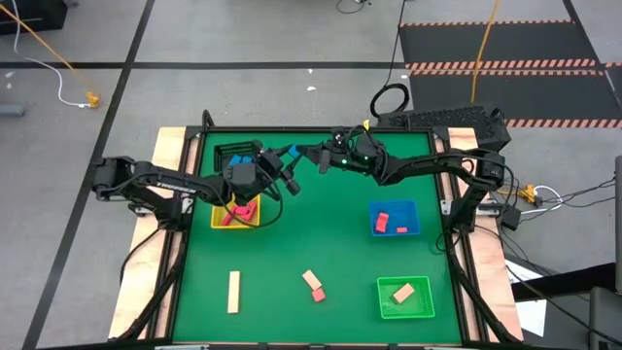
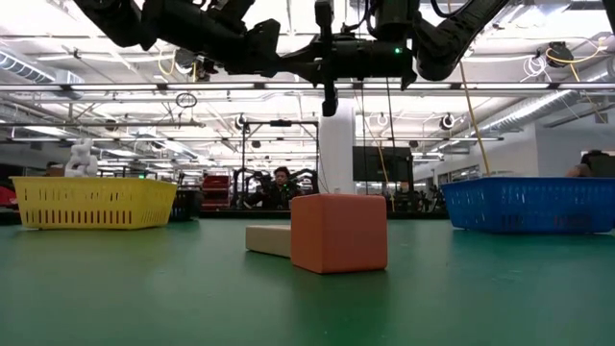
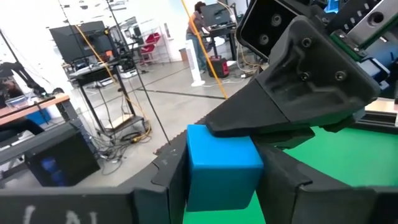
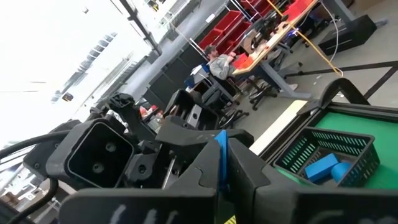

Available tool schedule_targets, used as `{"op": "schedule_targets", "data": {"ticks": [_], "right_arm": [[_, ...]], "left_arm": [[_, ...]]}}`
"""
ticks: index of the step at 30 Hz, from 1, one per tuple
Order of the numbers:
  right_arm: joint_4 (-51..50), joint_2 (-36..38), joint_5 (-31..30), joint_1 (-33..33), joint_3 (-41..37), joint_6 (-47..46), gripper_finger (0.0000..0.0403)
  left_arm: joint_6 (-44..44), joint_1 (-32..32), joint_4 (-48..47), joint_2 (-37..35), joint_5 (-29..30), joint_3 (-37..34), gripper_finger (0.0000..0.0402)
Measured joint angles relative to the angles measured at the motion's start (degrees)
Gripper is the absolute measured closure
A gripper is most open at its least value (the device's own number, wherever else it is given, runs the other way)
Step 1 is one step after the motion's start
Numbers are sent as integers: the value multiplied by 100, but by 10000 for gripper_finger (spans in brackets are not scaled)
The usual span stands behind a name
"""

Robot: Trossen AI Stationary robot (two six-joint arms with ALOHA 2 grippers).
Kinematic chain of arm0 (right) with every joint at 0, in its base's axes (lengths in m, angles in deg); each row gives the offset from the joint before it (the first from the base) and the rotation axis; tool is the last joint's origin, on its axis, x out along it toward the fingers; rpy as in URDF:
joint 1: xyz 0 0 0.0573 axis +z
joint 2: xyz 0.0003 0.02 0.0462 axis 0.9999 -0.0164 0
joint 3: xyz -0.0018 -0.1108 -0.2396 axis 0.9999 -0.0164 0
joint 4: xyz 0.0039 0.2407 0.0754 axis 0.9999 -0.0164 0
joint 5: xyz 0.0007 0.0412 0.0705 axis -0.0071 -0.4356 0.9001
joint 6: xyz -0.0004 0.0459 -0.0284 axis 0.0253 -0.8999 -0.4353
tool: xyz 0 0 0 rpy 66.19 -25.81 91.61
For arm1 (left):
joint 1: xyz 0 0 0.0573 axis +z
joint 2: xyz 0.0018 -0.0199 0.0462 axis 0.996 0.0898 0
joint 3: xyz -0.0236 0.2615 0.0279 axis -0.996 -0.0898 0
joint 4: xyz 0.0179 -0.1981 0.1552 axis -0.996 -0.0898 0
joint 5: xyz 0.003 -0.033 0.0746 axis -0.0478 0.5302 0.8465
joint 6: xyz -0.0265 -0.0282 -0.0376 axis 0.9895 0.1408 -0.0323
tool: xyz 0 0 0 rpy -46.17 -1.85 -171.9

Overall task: Sort & place blocks by color
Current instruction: Put the blue block into the black bin

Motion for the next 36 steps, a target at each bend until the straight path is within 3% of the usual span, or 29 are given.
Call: {"op": "schedule_targets", "data": {"ticks": [6,15,20,24,30,36], "right_arm": [[-194,3,597,-216,7,-1,369],[-578,40,1993,-900,15,19,213],[-1493,398,2410,-1439,-4,428,146],[-2862,1023,2231,-1697,0,1506,131],[-4737,2171,902,-1756,-2,3288,135],[-5991,3036,58,-1752,0,3619,139]], "left_arm": [[123,0,-20,4,-71,0,259],[77,15,10,5,-90,4,259],[97,44,-185,-4,518,15,259],[445,260,-676,-211,702,17,259],[1390,819,-2359,-835,687,13,259],[2779,1567,-4130,-1392,145,8,259]]}}
